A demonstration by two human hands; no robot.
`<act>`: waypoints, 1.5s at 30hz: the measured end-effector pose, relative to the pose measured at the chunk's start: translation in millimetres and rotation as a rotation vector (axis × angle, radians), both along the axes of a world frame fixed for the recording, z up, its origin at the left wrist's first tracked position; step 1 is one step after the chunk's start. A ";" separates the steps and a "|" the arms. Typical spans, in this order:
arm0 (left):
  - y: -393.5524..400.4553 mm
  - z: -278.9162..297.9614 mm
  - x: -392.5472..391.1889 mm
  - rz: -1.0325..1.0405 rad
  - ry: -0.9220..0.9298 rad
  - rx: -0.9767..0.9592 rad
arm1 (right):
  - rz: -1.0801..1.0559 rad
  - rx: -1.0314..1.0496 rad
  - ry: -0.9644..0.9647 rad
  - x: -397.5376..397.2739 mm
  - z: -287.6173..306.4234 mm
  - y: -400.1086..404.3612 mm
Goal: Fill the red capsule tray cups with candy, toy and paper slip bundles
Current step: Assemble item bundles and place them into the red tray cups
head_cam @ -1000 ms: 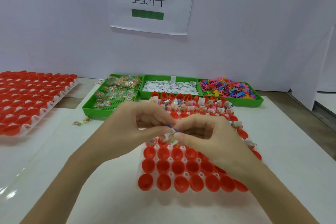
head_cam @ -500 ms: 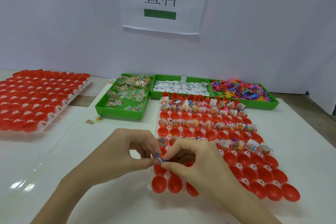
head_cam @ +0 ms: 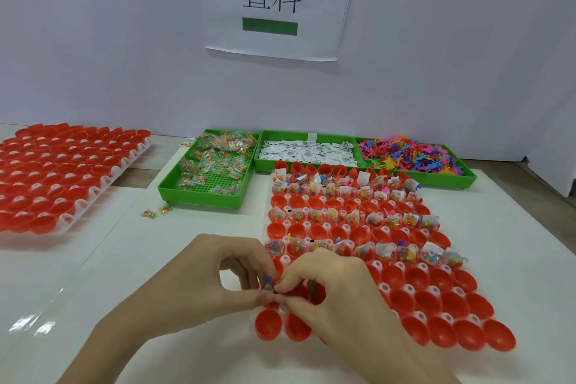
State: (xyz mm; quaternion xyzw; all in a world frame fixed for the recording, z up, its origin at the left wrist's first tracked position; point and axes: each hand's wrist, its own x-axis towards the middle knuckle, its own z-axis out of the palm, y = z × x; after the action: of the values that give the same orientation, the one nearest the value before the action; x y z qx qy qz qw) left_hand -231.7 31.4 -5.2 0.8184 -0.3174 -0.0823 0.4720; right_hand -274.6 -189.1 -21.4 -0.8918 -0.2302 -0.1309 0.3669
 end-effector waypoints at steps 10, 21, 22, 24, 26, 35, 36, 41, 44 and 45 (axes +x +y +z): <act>0.3 -4.1 1.0 -0.001 -0.100 0.024 | 0.042 -0.071 0.048 0.0 3.1 -2.8; -1.0 -9.6 2.5 -0.006 -0.252 0.029 | -0.027 0.163 0.148 2.6 16.1 -16.9; -0.2 -9.6 2.4 -0.018 -0.264 0.024 | -0.046 0.216 0.140 3.0 19.4 -20.0; 0.0 -10.1 1.7 -0.026 -0.303 0.038 | -0.092 0.317 0.121 4.2 25.2 -27.6; -0.4 -11.6 1.1 -0.019 -0.327 0.044 | -0.141 0.360 0.119 6.9 30.1 -35.8; -3.0 -8.7 2.5 0.252 -0.295 -0.088 | -0.245 0.403 0.130 14.9 28.0 -51.3; -3.8 -9.5 5.8 0.339 -0.283 -0.112 | -0.253 0.404 0.129 15.8 27.4 -52.0; -4.1 -13.9 43.3 0.620 -0.361 0.043 | -0.303 0.404 0.111 22.3 22.1 -60.2; -1.8 -8.0 76.3 0.657 -0.385 0.248 | -0.319 0.405 0.093 25.0 20.6 -64.2; -1.3 -5.2 87.0 0.645 -0.385 0.309 | -0.315 0.411 0.091 25.2 20.7 -64.8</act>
State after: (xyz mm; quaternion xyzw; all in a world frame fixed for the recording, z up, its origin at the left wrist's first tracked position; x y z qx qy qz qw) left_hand -144.7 30.0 -10.4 0.9377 -0.1108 0.1780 0.2769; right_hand -249.5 -253.9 -0.7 -0.8284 -0.0402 -0.1902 0.5253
